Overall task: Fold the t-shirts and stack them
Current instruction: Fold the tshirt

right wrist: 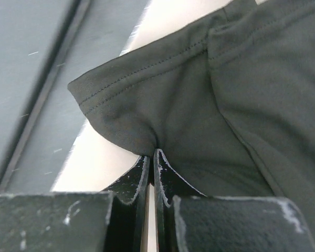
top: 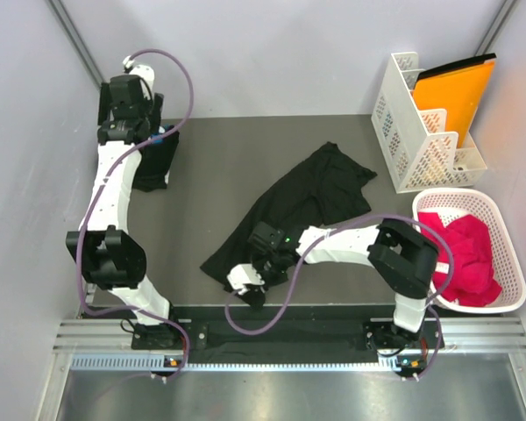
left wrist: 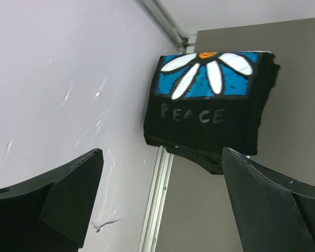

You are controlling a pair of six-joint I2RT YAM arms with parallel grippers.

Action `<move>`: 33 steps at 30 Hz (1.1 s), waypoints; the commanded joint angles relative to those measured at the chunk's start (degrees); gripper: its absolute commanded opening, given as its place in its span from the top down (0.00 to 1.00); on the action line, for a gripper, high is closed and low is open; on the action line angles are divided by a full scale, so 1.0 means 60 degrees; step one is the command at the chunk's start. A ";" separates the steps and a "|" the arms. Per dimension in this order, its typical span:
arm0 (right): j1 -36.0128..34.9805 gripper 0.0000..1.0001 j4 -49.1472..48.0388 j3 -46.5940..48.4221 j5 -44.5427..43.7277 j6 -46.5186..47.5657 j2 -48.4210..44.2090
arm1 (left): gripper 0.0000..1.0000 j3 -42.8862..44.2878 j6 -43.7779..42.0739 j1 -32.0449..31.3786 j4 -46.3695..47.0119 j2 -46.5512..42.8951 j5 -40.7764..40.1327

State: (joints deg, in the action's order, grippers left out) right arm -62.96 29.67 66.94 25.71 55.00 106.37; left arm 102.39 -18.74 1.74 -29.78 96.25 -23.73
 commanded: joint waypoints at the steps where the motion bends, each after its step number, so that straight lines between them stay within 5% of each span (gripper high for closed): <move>1: -0.0273 1.00 0.0812 -0.1077 0.0694 -0.0610 -0.0763 | 0.01 0.0148 -0.0480 -0.0246 0.0290 0.0087 0.0482; 6: -0.0551 1.00 0.0622 -0.1810 0.0797 -0.1168 -0.1292 | 0.01 -0.0233 -0.0509 -0.0933 0.0378 0.0043 0.0834; 7: -0.0537 0.76 0.0607 -0.1825 0.0739 -0.1271 -0.1321 | 0.01 -0.0263 -0.0509 -0.0992 0.0364 0.0057 0.0994; 10: -0.0523 0.39 0.0782 -0.1490 0.0680 -0.1257 -0.1278 | 0.01 -0.0322 -0.0392 -0.1154 0.0292 0.0072 0.1446; 13: -0.0421 0.18 0.1089 -0.0817 0.0854 -0.1417 -0.1176 | 0.01 -0.0307 -0.0246 -0.1212 0.0043 0.0131 0.1946; 23: 0.1613 0.14 0.3575 0.3864 0.2363 -0.2487 -0.0780 | 0.01 -0.0717 -0.0846 -0.1549 -0.0982 0.0569 0.4800; 28: 0.4000 0.14 0.5482 0.7497 0.2642 -0.2721 0.0053 | 0.01 -0.0016 -0.0862 -0.1652 -0.1804 0.1781 0.7731; 33: 0.6637 0.12 0.5426 0.7842 0.2292 -0.2342 -0.0749 | 0.01 0.1126 0.0339 -0.1681 -0.1644 0.3234 0.8904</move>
State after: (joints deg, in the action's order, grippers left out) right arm -32.47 55.61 111.59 38.65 39.86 106.00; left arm 103.35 -21.39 -8.21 -39.09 110.61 18.68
